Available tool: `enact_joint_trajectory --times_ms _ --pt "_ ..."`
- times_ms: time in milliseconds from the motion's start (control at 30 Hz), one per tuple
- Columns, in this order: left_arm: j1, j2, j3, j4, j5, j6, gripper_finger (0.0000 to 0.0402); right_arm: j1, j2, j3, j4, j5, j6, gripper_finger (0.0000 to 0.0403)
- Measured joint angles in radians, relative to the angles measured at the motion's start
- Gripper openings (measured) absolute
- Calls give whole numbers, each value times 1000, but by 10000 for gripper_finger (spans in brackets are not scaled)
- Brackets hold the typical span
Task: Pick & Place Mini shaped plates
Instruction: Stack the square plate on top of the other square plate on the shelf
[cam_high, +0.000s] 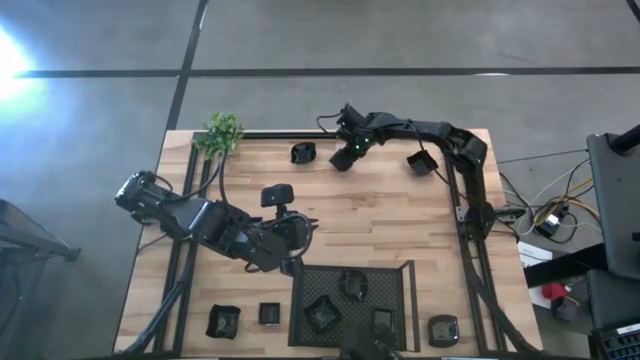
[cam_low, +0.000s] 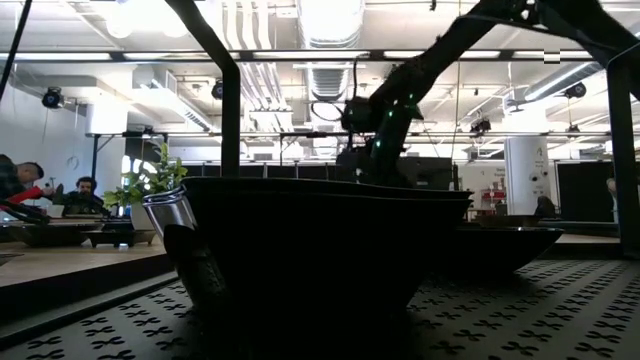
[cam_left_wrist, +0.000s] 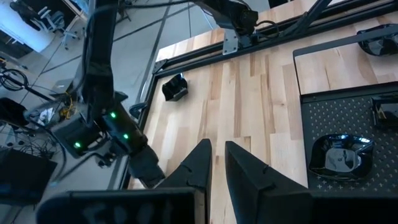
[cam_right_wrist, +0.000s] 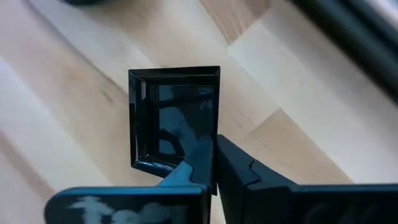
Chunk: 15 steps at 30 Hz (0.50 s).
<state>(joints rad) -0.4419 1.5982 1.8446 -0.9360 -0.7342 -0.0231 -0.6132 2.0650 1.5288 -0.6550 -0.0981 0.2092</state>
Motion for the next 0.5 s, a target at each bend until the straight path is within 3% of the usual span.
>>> enact_joint_trajectory --times_ms 500 --pt "0 0 0 -2 0 -5 42 175 -293 -1 -167 136 7 8"
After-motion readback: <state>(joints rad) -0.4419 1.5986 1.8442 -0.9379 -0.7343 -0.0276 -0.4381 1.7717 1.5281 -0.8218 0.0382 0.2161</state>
